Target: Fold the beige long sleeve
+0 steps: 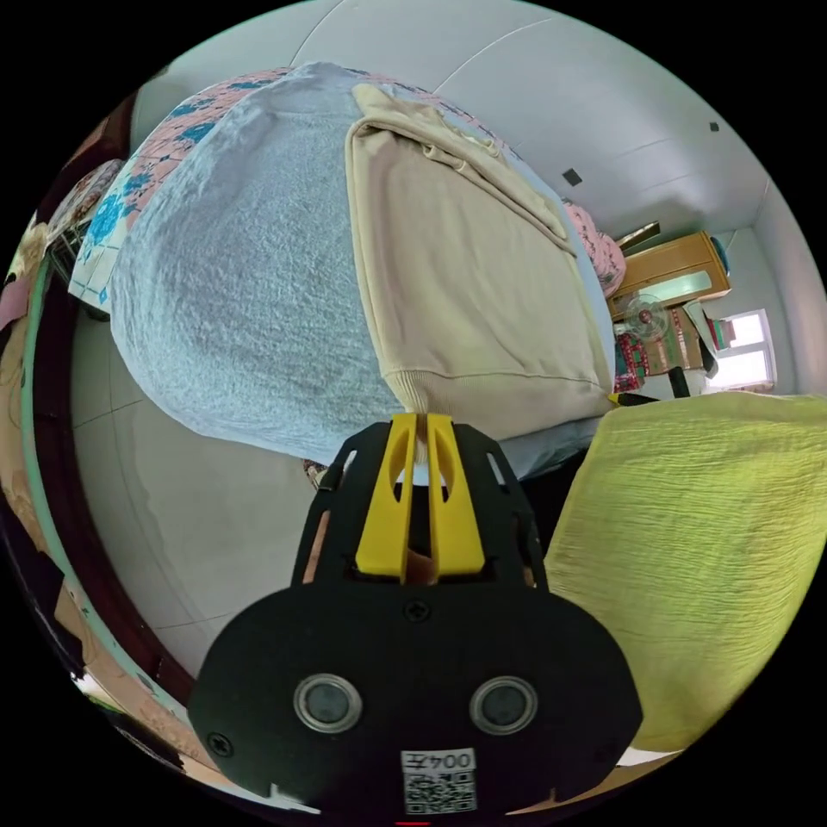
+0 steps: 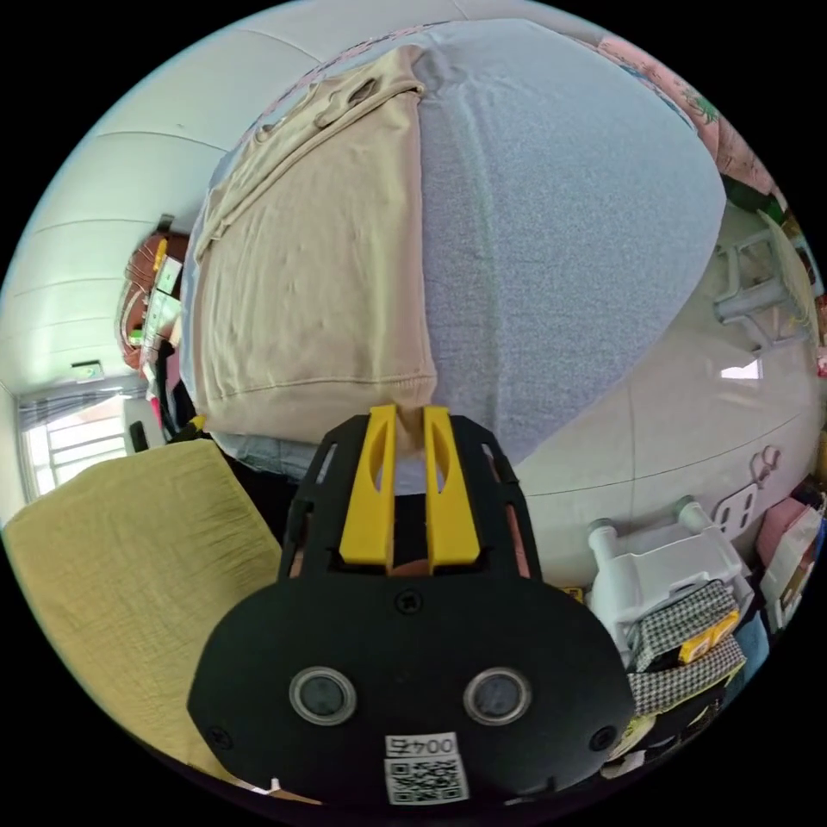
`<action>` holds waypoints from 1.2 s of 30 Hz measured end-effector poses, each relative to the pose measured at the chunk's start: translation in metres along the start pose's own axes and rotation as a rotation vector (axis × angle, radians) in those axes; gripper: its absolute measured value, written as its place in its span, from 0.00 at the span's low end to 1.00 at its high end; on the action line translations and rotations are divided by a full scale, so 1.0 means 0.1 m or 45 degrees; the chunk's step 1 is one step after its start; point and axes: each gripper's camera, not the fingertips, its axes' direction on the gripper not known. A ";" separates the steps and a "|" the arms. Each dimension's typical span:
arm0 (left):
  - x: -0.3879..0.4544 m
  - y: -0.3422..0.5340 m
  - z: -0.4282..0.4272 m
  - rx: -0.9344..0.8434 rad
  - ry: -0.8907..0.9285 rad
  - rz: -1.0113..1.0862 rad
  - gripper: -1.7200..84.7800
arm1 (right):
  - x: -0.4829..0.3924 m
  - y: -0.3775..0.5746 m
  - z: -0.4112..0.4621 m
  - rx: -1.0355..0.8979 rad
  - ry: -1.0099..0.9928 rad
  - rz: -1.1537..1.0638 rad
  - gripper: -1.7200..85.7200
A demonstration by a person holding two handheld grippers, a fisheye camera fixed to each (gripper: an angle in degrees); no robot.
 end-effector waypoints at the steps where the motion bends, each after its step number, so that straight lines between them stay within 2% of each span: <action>1: 0.03 -0.02 -0.02 -0.018 -0.025 0.025 0.05 | -0.05 -0.01 0.04 0.003 0.074 -0.015 0.07; 5: 0.15 -0.02 -0.18 -0.019 -0.111 0.072 0.04 | -0.24 -0.03 0.13 0.036 0.257 -0.104 0.07; 9: 0.02 0.02 0.00 -0.062 -0.107 -0.008 0.05 | -0.22 -0.10 0.42 -0.012 0.295 -0.087 0.08; 13: 0.22 -0.08 -0.02 -0.074 -0.152 0.071 0.06 | -0.30 -0.21 0.50 -0.106 0.367 -0.066 0.10; 16: 0.28 -0.19 -0.20 -0.029 -0.222 0.119 0.08 | -0.45 -0.22 0.45 -0.024 0.483 -0.106 0.10; 18: 0.31 -0.37 -0.30 0.030 -0.297 0.166 0.09 | -0.56 -0.27 0.47 0.015 0.462 -0.139 0.10; 23: 0.48 -1.40 -0.23 0.176 -0.580 0.309 0.11 | -0.83 -0.59 0.91 0.014 0.380 -0.175 0.11; 28: 0.63 -2.30 0.24 0.124 -0.812 0.472 0.12 | -0.87 -0.81 1.41 -0.063 0.478 -0.134 0.09; 36: 0.66 -3.06 0.83 0.091 -0.798 0.568 0.13 | -0.86 -1.05 1.86 -0.120 0.586 -0.082 0.09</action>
